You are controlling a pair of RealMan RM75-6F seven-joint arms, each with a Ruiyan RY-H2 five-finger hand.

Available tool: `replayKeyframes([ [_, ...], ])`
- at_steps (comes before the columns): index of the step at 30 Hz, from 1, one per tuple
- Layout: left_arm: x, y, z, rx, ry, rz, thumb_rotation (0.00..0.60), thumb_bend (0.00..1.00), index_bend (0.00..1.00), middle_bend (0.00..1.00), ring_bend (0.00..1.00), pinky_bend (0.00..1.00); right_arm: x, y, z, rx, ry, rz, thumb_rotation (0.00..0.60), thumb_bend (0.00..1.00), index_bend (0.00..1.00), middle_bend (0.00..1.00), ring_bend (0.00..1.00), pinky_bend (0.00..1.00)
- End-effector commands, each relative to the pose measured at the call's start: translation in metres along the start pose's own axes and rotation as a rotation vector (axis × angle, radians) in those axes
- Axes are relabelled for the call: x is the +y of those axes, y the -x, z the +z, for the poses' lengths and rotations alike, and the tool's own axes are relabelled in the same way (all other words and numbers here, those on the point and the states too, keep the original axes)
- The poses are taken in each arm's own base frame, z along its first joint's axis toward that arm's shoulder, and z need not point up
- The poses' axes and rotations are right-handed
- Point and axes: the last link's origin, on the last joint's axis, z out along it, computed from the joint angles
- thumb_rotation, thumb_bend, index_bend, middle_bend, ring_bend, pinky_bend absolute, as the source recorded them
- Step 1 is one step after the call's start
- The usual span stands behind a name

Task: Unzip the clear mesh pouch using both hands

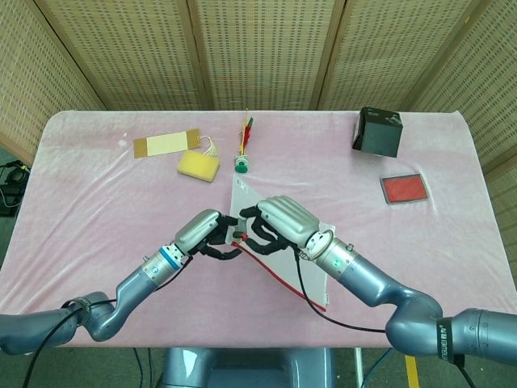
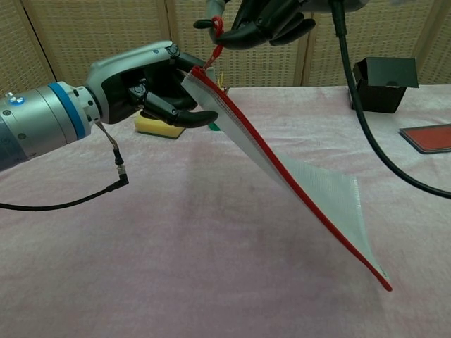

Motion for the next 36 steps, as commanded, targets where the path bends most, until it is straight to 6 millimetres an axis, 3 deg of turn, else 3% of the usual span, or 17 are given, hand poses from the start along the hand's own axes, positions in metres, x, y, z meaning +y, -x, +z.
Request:
replayKeyframes([
  [1,0.003,0.000,0.002,0.017,0.000,-0.020,0.600,0.61,0.84,1.00,0.90,1.00,0.000,0.001,-0.002,0.006,-0.007,-0.008,0.600,0.70,0.82,0.97,0.98,1.00],
  [19,0.007,-0.032,-0.002,0.120,-0.020,-0.145,0.600,0.73,0.91,1.00,0.90,1.00,0.011,0.010,-0.011,0.081,-0.044,-0.093,0.600,0.70,0.82,0.98,0.98,1.00],
  [36,0.014,-0.038,-0.004,0.114,-0.016,-0.203,0.600,0.76,0.93,1.00,0.90,1.00,0.016,0.019,0.002,0.100,-0.020,-0.095,0.600,0.70,0.83,0.98,0.98,1.00],
])
